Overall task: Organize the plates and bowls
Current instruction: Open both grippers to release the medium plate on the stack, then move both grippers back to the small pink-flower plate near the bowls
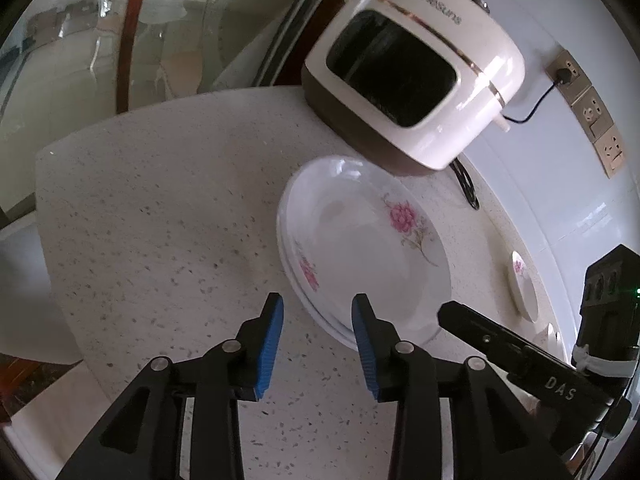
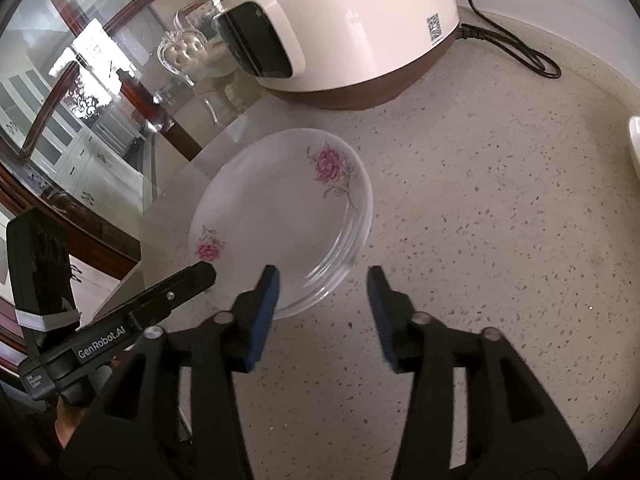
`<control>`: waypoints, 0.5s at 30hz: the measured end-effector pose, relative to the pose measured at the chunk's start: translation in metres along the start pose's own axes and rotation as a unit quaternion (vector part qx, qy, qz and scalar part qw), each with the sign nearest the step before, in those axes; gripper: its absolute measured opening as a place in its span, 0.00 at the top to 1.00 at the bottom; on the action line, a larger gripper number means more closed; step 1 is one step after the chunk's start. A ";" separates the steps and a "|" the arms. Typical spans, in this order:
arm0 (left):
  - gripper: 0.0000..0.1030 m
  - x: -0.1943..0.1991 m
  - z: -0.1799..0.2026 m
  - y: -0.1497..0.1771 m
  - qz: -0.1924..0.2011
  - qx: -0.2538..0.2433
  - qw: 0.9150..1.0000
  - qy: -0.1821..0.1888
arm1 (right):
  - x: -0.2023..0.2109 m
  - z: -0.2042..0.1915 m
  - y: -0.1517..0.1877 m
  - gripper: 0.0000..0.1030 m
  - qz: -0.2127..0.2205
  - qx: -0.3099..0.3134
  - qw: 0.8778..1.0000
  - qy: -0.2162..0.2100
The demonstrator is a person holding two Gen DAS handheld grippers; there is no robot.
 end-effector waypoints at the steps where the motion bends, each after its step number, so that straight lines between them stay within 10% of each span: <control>1: 0.63 0.003 0.000 -0.001 0.008 0.000 1.000 0.000 | 0.002 0.001 -0.001 0.44 0.005 -0.003 1.000 0.001; 15: 0.48 0.040 0.058 -0.011 0.094 -0.078 0.992 0.041 | 0.050 0.042 -0.011 0.36 0.129 -0.084 0.988 0.018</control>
Point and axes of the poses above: each gripper's, at about its wrist camera, not at the fingertips, and x roughly against the way its jaws point, z to its right, y to its underside, the point moved 4 cm from there along -x, roughly the way its jaws point, and after that the axes turned 10 degrees about -z, right-handed, at the moved point
